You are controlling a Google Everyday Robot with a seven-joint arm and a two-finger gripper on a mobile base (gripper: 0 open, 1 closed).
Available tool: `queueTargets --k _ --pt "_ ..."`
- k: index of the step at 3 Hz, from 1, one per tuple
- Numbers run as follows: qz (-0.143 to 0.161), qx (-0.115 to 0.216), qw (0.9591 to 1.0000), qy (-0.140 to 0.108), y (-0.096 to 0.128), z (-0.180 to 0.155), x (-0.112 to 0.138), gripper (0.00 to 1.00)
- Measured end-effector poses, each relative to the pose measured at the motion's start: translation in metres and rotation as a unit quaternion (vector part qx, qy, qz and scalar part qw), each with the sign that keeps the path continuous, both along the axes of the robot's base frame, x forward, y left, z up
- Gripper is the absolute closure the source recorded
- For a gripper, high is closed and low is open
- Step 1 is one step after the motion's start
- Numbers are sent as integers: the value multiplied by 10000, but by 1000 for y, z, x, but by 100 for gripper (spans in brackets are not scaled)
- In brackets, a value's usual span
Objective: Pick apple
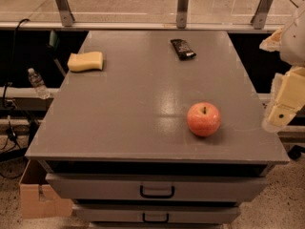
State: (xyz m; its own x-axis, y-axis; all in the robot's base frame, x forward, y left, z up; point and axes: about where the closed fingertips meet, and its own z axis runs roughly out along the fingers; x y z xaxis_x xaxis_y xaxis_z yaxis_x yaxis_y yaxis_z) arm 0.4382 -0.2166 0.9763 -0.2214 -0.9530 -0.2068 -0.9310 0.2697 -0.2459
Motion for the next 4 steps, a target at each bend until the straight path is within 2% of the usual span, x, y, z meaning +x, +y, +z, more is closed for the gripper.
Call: queueTargets --k 1,2,3,4 --pt "2 4 10000 -12 0 1 0 0" --pt "128 424 9990 -36 3 -9 5 0" --pt "252 1238 9920 75 12 -39 15 0" --pt "377 1859 9814 276 29 -64 19 0"
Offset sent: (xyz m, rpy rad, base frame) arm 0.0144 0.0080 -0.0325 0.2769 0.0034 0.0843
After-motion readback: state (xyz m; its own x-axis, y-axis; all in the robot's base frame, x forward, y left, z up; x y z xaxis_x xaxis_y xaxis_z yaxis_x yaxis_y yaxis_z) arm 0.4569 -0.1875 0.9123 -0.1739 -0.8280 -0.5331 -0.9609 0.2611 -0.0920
